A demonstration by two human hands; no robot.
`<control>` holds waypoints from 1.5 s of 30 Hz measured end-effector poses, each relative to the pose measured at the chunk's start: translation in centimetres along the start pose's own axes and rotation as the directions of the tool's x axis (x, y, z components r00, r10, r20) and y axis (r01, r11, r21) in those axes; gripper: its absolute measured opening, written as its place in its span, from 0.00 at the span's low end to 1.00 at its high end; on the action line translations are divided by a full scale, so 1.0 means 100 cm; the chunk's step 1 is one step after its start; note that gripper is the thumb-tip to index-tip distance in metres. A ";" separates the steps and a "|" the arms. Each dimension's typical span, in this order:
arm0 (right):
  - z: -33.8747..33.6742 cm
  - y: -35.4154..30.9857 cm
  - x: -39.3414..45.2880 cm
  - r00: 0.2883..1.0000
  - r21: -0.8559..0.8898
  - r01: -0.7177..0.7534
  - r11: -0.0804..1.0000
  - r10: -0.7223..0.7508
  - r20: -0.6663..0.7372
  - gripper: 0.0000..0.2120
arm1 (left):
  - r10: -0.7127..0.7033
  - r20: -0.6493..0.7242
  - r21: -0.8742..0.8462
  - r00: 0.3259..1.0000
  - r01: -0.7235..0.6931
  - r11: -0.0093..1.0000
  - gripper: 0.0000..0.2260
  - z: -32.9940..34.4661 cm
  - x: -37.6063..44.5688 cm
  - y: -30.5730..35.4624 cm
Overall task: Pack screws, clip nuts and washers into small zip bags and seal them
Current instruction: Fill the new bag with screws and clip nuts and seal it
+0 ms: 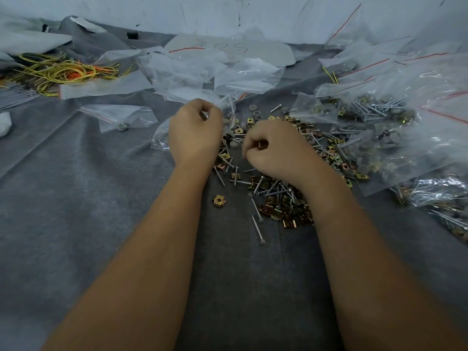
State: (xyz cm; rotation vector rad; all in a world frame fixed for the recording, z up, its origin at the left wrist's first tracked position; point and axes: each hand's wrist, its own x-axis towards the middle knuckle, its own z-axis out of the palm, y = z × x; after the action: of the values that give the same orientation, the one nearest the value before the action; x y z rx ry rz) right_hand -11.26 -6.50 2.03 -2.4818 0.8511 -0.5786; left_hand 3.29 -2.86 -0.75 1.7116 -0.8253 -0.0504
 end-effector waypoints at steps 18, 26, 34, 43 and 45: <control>0.009 -0.009 0.002 0.965 0.035 0.110 0.993 -0.115 0.235 0.12 | -0.006 0.003 0.000 1.000 0.006 1.000 0.07 0.002 0.002 -0.001; 0.014 0.000 0.002 0.997 0.017 0.053 0.998 -0.052 -0.051 0.07 | -0.007 0.071 -0.066 0.997 0.011 0.998 0.08 0.001 0.002 0.001; 0.011 0.003 0.005 0.912 0.144 0.053 0.988 0.010 -0.409 0.09 | 0.122 0.285 -0.118 0.951 -0.092 0.989 0.12 0.003 -0.007 0.006; -0.002 0.003 0.001 0.969 0.173 -0.026 0.985 0.068 -0.239 0.12 | 0.024 0.165 -0.042 0.986 -0.017 0.999 0.09 0.003 -0.003 0.003; -0.011 0.002 0.000 0.980 0.145 -0.095 0.985 0.118 -0.161 0.16 | 0.012 0.153 -0.031 0.988 -0.007 0.999 0.09 0.004 -0.002 0.002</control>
State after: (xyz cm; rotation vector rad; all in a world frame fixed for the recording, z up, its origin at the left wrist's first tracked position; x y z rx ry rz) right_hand -11.91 -6.95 2.80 -2.2727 0.9676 -0.7907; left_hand 2.89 -3.09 -0.75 1.6904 -0.9412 -0.1896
